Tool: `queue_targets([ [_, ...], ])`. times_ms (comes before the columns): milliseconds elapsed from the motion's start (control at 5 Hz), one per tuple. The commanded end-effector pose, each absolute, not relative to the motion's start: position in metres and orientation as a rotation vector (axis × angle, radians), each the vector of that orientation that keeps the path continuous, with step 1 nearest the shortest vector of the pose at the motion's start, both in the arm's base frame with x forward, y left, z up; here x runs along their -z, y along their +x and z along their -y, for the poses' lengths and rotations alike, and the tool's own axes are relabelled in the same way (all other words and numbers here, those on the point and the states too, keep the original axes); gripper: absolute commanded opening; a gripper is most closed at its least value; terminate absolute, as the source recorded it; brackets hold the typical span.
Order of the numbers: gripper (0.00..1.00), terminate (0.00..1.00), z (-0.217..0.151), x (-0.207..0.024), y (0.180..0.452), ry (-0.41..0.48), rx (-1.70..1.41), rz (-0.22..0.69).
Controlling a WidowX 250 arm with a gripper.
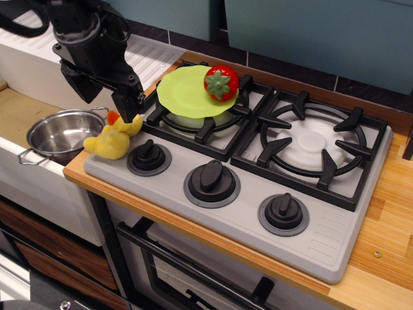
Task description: Put strawberry on plate and stuffedduck in pot or pan in sink
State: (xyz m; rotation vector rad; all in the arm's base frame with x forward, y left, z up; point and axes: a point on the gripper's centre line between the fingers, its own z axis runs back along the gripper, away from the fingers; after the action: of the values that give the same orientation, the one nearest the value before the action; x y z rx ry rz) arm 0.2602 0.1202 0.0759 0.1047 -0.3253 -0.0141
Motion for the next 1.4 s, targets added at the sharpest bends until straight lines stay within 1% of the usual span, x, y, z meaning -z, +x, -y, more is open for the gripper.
queue_targets([
  [0,1.0,0.0,-0.13,-0.08,0.272,0.159,0.018,0.427],
  [200,1.0,0.0,-0.132,-0.073,0.274,0.168,0.001,0.402],
  [400,1.0,0.0,-0.127,-0.068,0.275,0.159,-0.02,0.353],
  [600,1.0,0.0,-0.12,-0.059,0.279,0.129,-0.022,0.316],
  [1200,1.0,0.0,-0.111,-0.029,0.291,0.026,-0.004,0.314],
])
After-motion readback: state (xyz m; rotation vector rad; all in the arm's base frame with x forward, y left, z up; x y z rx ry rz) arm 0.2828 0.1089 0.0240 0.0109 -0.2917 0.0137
